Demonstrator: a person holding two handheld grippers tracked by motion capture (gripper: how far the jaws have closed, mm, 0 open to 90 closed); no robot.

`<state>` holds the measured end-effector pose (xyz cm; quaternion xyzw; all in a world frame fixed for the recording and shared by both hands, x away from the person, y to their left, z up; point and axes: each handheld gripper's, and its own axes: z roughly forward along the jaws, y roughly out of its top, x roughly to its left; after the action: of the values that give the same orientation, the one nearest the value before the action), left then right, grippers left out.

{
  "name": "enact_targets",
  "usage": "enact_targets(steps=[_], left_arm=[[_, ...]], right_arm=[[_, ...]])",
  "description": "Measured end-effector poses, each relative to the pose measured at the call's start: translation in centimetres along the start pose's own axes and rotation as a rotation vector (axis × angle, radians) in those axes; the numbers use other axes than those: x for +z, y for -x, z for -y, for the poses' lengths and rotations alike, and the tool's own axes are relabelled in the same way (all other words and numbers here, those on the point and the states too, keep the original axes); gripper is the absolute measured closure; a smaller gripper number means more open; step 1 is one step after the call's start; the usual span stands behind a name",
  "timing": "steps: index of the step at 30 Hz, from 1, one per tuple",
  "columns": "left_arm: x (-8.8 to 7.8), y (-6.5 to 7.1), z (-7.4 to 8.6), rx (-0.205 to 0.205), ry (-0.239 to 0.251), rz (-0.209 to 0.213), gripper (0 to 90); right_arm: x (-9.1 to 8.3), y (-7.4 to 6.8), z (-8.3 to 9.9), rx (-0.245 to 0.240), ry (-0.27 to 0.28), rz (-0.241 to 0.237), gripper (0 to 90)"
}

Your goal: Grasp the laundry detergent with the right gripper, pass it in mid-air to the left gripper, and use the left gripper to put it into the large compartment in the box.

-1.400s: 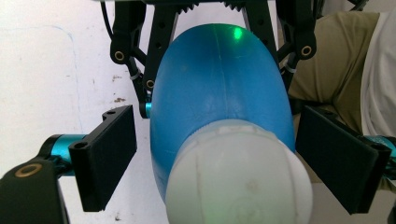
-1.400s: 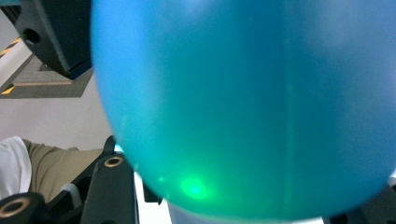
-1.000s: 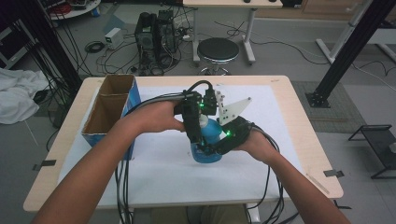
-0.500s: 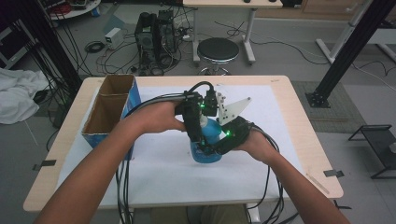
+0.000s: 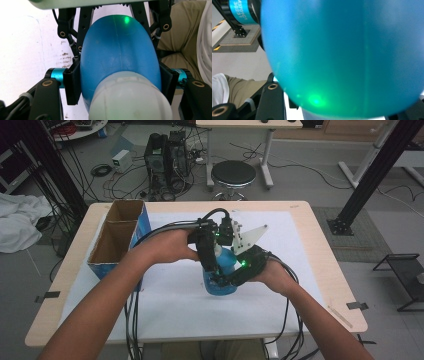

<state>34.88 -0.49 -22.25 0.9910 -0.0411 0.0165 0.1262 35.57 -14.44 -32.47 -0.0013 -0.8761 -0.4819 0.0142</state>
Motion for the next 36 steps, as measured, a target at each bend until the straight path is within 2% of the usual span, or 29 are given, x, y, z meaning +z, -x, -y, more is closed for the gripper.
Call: enact_targets(steps=[3,6,11,13,14,19,20,22,23,24,25,27,30,32,33,35,36], left_arm=[[0.0,0.0,0.0,0.002,-0.004,-0.006,36.6],[0.1,0.2,0.0,-0.009,0.0,-0.007,36.8],[0.0,0.1,0.0,0.0,-0.004,-0.013,37.0],[0.0,0.2,0.1,-0.01,0.011,-0.011,37.0],[-0.1,0.2,0.0,0.004,-0.001,-0.012,37.1],[-0.3,0.4,-0.1,0.001,0.01,-0.019,37.2],[-0.3,0.4,-0.1,0.002,0.011,-0.018,37.3],[-0.4,0.5,-0.3,0.006,0.007,-0.024,37.4],[-0.4,0.5,-0.3,0.022,-0.005,-0.019,37.4],[-0.4,0.7,-0.4,0.015,-0.002,-0.022,37.3],[-0.6,0.7,-0.5,0.027,-0.015,-0.02,37.4],[-0.7,0.8,-0.4,0.023,-0.012,-0.021,37.4],[-1.0,0.7,-0.1,0.015,-0.007,-0.029,37.4],[-1.3,0.7,0.2,0.009,-0.009,-0.035,37.4],[-1.4,0.7,0.3,0.002,-0.005,-0.038,37.4],[-1.7,0.7,0.6,-0.005,-0.005,-0.042,37.3],[-1.8,0.6,0.8,-0.007,0.0,-0.044,37.3]], right_arm=[[0.0,0.1,0.0,-0.014,-0.002,0.004,43.4],[0.1,0.0,0.1,-0.005,-0.001,0.003,43.4],[0.2,0.1,0.1,-0.014,0.003,0.007,43.4],[0.2,0.1,0.0,-0.013,0.005,0.005,43.4],[0.2,0.1,0.0,-0.013,0.009,0.005,43.4],[-0.1,0.0,-0.1,-0.025,0.001,0.008,43.2],[0.0,-0.1,-0.2,-0.02,0.014,0.009,43.2],[-0.2,-0.1,-0.3,-0.032,-0.001,0.013,42.4],[-0.2,-0.1,-0.4,-0.03,-0.006,0.004,40.3],[-0.3,-0.1,-0.4,-0.014,-0.003,-0.004,30.2],[-0.4,-0.2,-0.5,0.007,0.003,0.007,21.9],[-1.0,-0.1,-0.4,0.007,0.002,0.016,21.8],[-2.0,-0.2,-0.2,0.019,-0.016,-0.016,21.8],[-2.5,-0.3,0.0,0.006,-0.048,-0.02,21.7],[-2.8,-0.5,0.1,0.02,-0.054,-0.02,21.7],[-3.2,-0.7,0.5,0.016,-0.067,0.023,21.7],[-3.5,-0.9,0.7,0.049,-0.093,0.033,21.7]])
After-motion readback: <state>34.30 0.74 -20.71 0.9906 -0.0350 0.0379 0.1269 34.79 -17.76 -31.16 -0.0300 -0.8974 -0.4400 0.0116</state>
